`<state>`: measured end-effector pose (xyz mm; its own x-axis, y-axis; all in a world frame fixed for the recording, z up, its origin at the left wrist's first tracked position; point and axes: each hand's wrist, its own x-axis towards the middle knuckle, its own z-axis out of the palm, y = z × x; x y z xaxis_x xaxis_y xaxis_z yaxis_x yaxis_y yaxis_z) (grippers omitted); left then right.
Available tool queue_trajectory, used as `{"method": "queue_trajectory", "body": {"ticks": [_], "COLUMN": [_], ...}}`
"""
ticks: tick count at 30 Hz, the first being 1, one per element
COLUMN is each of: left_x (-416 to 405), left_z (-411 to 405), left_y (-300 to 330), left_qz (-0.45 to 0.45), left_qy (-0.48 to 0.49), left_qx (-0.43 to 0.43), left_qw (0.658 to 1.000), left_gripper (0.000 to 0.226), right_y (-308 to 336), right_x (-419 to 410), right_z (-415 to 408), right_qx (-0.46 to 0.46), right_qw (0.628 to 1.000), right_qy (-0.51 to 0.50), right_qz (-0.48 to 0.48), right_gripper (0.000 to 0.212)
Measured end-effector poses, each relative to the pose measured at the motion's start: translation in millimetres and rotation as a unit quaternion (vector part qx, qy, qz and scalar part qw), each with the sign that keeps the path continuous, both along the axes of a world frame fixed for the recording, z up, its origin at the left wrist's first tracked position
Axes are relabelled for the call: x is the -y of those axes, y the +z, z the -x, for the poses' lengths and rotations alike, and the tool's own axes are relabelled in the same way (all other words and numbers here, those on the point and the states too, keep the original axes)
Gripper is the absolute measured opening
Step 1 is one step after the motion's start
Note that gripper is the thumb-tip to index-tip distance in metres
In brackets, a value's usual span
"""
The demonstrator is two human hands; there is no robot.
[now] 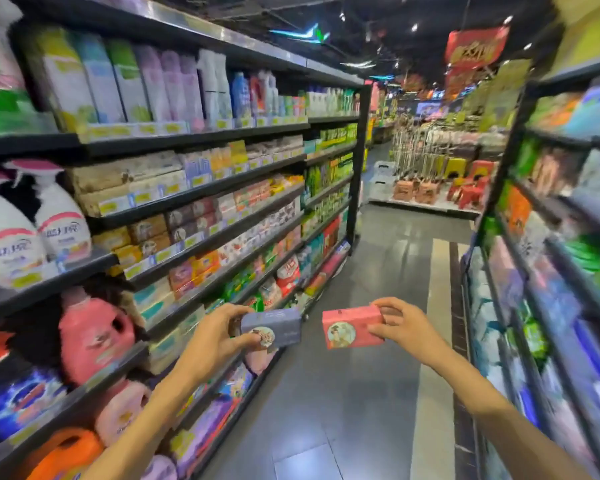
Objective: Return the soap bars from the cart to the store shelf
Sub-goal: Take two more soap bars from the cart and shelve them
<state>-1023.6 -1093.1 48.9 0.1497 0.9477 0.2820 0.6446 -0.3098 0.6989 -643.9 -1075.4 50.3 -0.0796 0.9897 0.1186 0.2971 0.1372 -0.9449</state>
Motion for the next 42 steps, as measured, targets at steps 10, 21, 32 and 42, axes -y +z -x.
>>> {"method": "queue_trajectory", "body": {"ticks": [10, 21, 32, 42], "left_x": [-202, -398, -456, -427], "left_z": [-44, -13, 54, 115], "left_y": [9, 7, 2, 10], "left_qz": [-0.013, 0.002, 0.0, -0.014], "left_qy": [-0.023, 0.039, 0.296, 0.49], "left_qx": [0.012, -0.006, -0.021, -0.046], "left_qw": [1.0, 0.999, 0.955, 0.87], "left_gripper": [0.04, 0.042, 0.042, 0.043], "right_y": [8, 13, 17, 17], "right_x": [-187, -429, -653, -704], "right_z": [-43, -4, 130, 273], "right_qx": [0.01, 0.0, 0.03, 0.031], "right_qw": [0.999, 0.998, 0.956, 0.897], "right_qy": [-0.027, 0.052, 0.292, 0.44], "right_qz": [-0.016, -0.017, -0.025, -0.036], "right_gripper": [0.042, 0.042, 0.039, 0.037]}}
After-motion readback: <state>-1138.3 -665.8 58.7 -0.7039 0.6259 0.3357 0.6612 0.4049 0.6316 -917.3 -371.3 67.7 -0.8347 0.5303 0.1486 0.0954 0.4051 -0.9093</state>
